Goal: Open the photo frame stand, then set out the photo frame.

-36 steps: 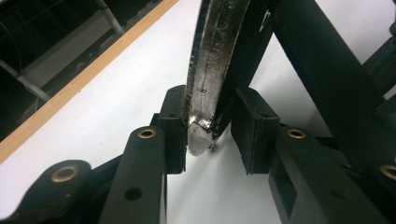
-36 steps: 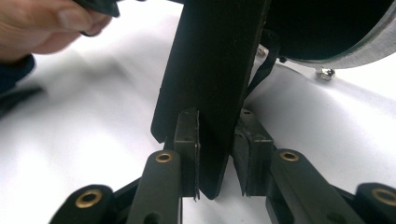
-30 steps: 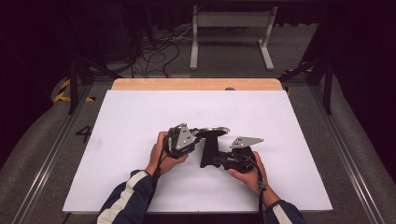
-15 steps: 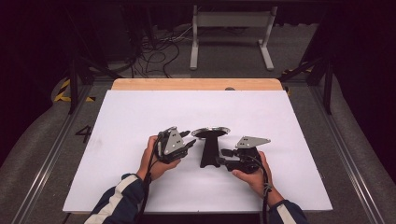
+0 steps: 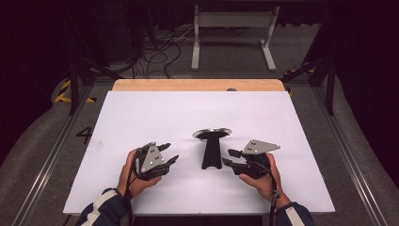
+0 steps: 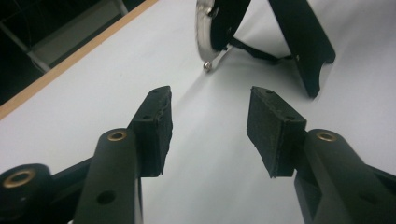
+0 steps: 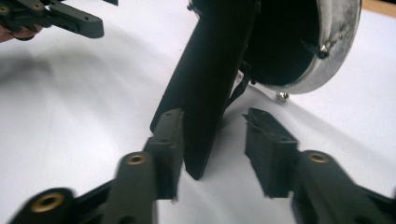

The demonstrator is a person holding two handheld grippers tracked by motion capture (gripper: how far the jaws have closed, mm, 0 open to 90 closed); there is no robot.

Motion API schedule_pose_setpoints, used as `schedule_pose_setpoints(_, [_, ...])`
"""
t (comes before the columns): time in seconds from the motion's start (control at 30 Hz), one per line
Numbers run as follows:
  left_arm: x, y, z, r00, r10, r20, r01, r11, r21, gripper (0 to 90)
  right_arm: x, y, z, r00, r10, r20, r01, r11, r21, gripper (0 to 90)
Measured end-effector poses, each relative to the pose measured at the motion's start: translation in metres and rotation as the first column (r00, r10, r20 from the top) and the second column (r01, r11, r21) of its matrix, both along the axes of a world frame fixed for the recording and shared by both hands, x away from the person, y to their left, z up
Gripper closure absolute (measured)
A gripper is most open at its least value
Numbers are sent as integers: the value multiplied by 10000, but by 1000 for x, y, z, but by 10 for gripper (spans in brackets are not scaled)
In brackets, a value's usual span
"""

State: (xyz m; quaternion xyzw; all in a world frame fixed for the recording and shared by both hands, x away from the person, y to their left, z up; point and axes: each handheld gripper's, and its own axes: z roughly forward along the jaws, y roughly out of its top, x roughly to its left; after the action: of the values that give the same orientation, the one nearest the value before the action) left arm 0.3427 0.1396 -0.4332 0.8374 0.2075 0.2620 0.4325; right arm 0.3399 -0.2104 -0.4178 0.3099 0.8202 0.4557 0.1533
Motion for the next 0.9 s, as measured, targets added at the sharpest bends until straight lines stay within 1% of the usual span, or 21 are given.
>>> schedule_pose_setpoints(0.03, [2, 2, -2, 9999, 98, -93, -98, 9999, 30, 488, -2, 0, 2, 9997, 38, 224, -39, 10000, 47, 685])
schedule_pose_setpoints(0.07, [2, 2, -2, 9999, 98, -93, -98, 9999, 30, 481, -3, 0, 3, 9995, 78, 292, -79, 10000, 45, 719])
schedule_pose_setpoints(0.1, [4, 3, -3, 9997, 153, -202, -152, 9999, 34, 481, -3, 0, 3, 9995, 78, 292, -79, 10000, 45, 719])
schedule_pose_setpoints(0.13, [6, 3, -5, 9994, 173, -303, -173, 9998, 7, 466, -4, 1, 4, 9992, 136, 386, -139, 9999, 67, 754])
schedule_pose_setpoints(0.17, [7, 3, -6, 9992, 142, -371, -141, 9999, 33, 432, -5, 3, 5, 9990, 184, 415, -189, 9998, 96, 788])
schedule_pose_setpoints(0.2, [9, 3, -8, 9990, 152, -413, -151, 9999, 28, 413, -6, 5, 5, 9988, 278, 410, -284, 9995, 143, 812])
schedule_pose_setpoints(0.27, [12, 3, -10, 9984, 293, -484, -291, 9996, 56, 381, -8, 9, 6, 9981, 325, 533, -330, 9994, 89, 851])
schedule_pose_setpoints(0.3, [14, 3, -10, 9982, 268, -544, -265, 9996, 69, 352, -9, 12, 6, 9977, 349, 576, -354, 9993, 90, 865])
schedule_pose_setpoints(0.33, [15, 2, -10, 9979, 267, -589, -267, 9996, 20, 346, -10, 14, 7, 9975, 353, 618, -358, 9993, 74, 878])
schedule_pose_setpoints(0.47, [21, -1, -10, 9983, 107, -574, -102, 9999, 92, 303, -13, 22, 7, 9955, 346, 881, -337, 9994, -121, 899])
schedule_pose_setpoints(0.5, [23, -3, -10, 9983, 59, -586, -55, 10000, 65, 292, -13, 24, 7, 9956, 319, 881, -309, 9994, -126, 900])
schedule_pose_setpoints(0.53, [25, -5, -9, 9975, -26, -710, 25, 10000, -12, 281, -13, 26, 7, 9955, 281, 900, -270, 9995, -132, 900])
schedule_pose_setpoints(0.63, [34, -12, -6, 9972, -71, -741, 77, 9999, 81, 266, -12, 33, 5, 9959, 168, 887, -150, 9997, -217, 900])
schedule_pose_setpoints(0.67, [38, -15, -5, 9956, -76, -933, 98, 9997, 233, 262, -11, 36, 3, 9963, 122, 854, -102, 9997, -230, 900])
schedule_pose_setpoints(0.7, [41, -17, -4, 9945, -154, -1032, 192, 9992, 363, 258, -10, 40, 2, 9963, 86, 859, -64, 9996, -265, 900])
schedule_pose_setpoints(0.77, [49, -23, -2, 9933, -244, -1132, 305, 9981, 529, 259, -9, 46, 0, 9965, 36, 832, -8, 9994, -332, 900])
schedule_pose_setpoints(0.83, [58, -31, -1, 9907, -257, -1338, 331, 9980, 532, 259, -9, 53, -2, 9966, 17, 823, 18, 9991, -428, 900])
schedule_pose_setpoints(0.87, [60, -35, -1, 9911, -294, -1296, 355, 9983, 455, 259, -9, 59, -4, 9966, 0, 822, 39, 9989, -476, 900])
schedule_pose_setpoints(0.9, [63, -38, 0, 9901, -375, -1351, 439, 9980, 447, 265, -10, 65, -5, 9960, -47, 897, 104, 9980, -624, 900])
